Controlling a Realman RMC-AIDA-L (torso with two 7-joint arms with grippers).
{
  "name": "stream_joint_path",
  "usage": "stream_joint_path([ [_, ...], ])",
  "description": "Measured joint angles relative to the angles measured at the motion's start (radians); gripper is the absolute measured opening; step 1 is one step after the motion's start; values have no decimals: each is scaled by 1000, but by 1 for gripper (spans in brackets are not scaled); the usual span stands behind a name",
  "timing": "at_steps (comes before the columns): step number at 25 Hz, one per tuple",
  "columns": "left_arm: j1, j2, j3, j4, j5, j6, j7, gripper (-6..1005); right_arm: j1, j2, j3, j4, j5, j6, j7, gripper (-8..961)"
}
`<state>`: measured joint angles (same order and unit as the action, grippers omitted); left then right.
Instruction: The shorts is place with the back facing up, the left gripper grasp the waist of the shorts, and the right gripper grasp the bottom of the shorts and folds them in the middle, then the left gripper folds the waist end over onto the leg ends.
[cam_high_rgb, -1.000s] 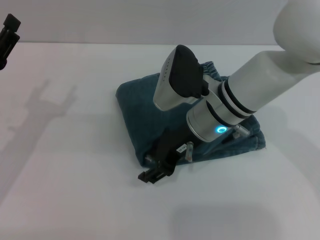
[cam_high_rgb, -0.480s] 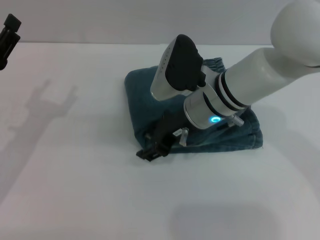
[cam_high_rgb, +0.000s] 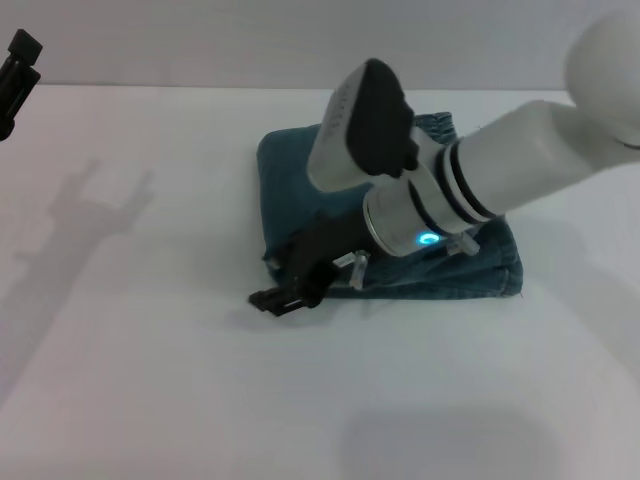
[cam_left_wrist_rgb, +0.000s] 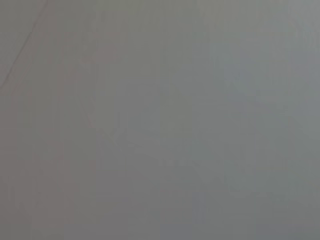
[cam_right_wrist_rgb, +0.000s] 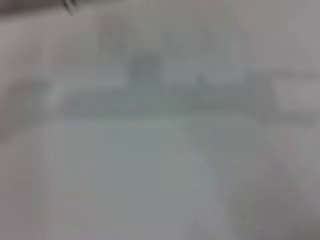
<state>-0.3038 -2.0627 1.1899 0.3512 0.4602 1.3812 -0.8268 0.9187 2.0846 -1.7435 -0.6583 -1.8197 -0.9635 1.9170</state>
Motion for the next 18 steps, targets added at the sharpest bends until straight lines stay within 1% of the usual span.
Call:
stream_joint_path([
  [2, 1, 0, -5, 0, 0, 0, 0, 856, -37, -5, 23, -19, 84, -28, -81, 576],
  [4, 1, 1, -8, 0, 0, 0, 3, 856, -61, -7, 54, -26, 134, -48, -143, 577],
  [8, -2, 1, -12, 0, 0, -1, 9, 856, -118, -9, 127, -53, 220, -87, -270, 576],
  [10, -4, 1, -17, 0, 0, -2, 10, 856, -156, -9, 160, -62, 302, -107, -363, 576],
  [13, -7, 1, -18, 0, 0, -2, 12, 856, -211, -9, 231, -52, 444, -141, -542, 576],
  [18, -9, 1, -24, 0, 0, -3, 13, 856, -272, -9, 360, 7, 621, -153, -779, 577],
])
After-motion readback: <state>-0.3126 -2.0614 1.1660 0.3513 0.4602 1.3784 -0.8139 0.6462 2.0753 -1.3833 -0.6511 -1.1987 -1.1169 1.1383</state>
